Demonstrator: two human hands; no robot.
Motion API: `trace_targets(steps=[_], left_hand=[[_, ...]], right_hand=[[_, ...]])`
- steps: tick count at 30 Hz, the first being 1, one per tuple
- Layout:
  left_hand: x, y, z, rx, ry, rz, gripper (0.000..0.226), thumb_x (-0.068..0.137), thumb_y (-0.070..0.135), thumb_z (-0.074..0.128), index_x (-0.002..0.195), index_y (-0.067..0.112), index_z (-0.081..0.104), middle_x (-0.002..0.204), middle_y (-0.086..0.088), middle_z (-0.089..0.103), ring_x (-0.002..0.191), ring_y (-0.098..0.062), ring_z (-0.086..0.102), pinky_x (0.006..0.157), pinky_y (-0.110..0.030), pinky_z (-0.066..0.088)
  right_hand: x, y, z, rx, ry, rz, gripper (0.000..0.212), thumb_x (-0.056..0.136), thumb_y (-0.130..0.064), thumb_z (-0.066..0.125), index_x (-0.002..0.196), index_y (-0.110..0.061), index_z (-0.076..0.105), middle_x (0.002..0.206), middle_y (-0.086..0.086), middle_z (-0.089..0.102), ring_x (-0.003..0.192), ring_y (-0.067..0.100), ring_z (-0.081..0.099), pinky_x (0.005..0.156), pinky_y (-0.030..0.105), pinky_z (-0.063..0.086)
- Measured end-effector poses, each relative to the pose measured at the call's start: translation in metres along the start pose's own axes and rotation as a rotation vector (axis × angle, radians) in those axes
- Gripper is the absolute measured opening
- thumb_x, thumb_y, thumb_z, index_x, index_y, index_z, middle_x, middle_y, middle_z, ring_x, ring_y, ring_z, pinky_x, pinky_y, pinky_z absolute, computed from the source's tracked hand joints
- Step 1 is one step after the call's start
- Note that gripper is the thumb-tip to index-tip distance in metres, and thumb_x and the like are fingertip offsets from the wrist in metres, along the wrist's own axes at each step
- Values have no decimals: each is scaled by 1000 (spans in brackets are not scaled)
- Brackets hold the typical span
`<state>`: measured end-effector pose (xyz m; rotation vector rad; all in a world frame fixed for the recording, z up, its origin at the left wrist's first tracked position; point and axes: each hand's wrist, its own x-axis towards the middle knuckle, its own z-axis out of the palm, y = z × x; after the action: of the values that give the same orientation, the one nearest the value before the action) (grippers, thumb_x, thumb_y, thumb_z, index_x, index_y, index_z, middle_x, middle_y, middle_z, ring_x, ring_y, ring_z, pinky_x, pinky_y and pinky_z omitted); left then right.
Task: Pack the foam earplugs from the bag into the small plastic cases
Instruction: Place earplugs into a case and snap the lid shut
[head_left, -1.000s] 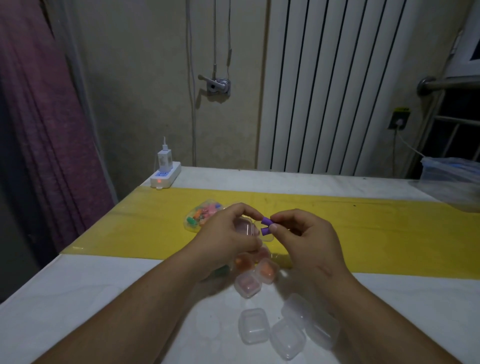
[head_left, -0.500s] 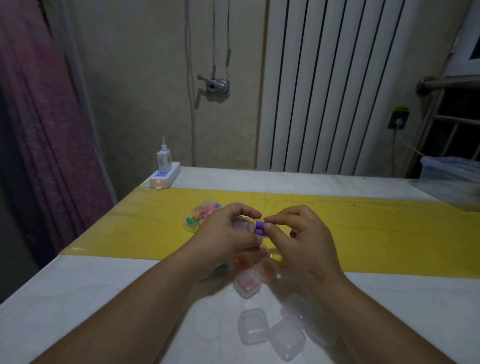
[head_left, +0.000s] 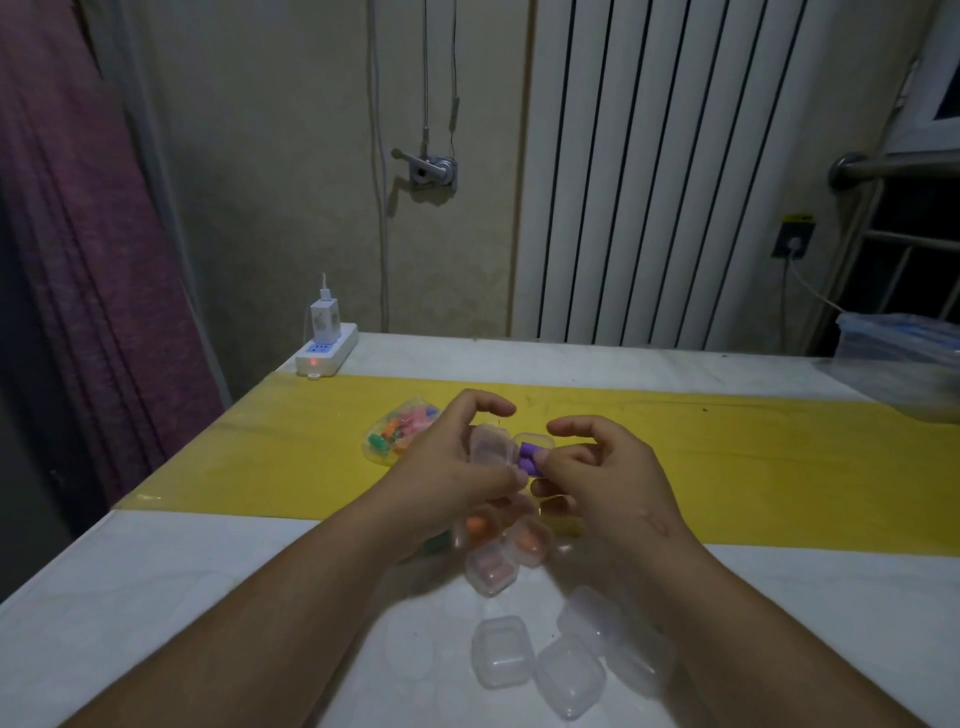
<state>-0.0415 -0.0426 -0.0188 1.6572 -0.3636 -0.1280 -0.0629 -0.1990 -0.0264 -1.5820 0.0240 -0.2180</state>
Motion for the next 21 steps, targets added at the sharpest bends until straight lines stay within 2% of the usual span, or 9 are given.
trace_targets(steps=[2,4,6,8,11,14,16,18,21], left_hand=[[2,2,0,-152,9,-37,31,85,5,65,111,20,55,103,-23,66,79,-28,67,71,-41,60],[4,4,-1,-275,60,-66,13,93,15,51,103,15,58,109,-27,66,81,-33,65,68,-38,57],[4,4,-2,-377,72,-101,25,97,16,39,100,7,62,108,-30,66,80,-35,64,67,-37,57],[3,4,-4,-416,39,-81,29,97,9,36,99,1,65,105,-29,68,81,-34,66,77,-42,58],[2,3,-5,-330,-19,-35,25,91,-6,48,105,2,67,107,-22,70,89,-32,68,86,-45,56],[2,-2,-4,-186,-19,1,30,80,0,70,108,11,70,105,-13,73,101,-30,69,92,-46,55],[3,-3,-5,-141,11,13,32,83,-1,68,111,15,69,104,-9,74,104,-31,68,94,-48,53],[4,-4,-6,-121,50,19,37,85,-3,67,115,19,67,102,-9,74,104,-32,67,93,-48,54],[3,-3,-7,-108,61,31,42,84,-6,67,118,19,65,102,-13,72,100,-30,68,89,-43,57]], right_hand=[[1,-1,-2,36,26,-1,16,87,-3,68,101,-9,66,71,8,71,57,15,64,55,30,53],[1,-1,-3,52,57,0,12,86,-3,69,98,-7,69,73,10,70,56,15,62,56,30,55],[0,-2,-4,50,68,6,11,86,-4,69,96,-9,69,75,11,71,57,15,61,56,29,54],[0,-3,-5,21,63,-3,11,86,-7,70,95,-12,70,73,6,71,56,14,61,53,27,51],[0,-2,-6,-19,50,-16,13,84,-10,73,95,-16,69,66,-3,69,55,10,59,50,25,47],[-1,-2,-2,79,3,6,15,83,-6,74,97,-12,71,66,4,66,58,13,59,54,25,51],[0,-3,0,179,-6,46,12,91,-3,62,99,-7,71,69,10,65,60,16,58,56,27,53],[0,-4,0,254,-8,86,21,97,-5,50,98,-4,70,75,13,67,63,19,59,56,29,54],[-4,-5,0,193,-54,65,23,96,-22,59,93,-5,73,78,10,70,65,17,61,57,28,53]])
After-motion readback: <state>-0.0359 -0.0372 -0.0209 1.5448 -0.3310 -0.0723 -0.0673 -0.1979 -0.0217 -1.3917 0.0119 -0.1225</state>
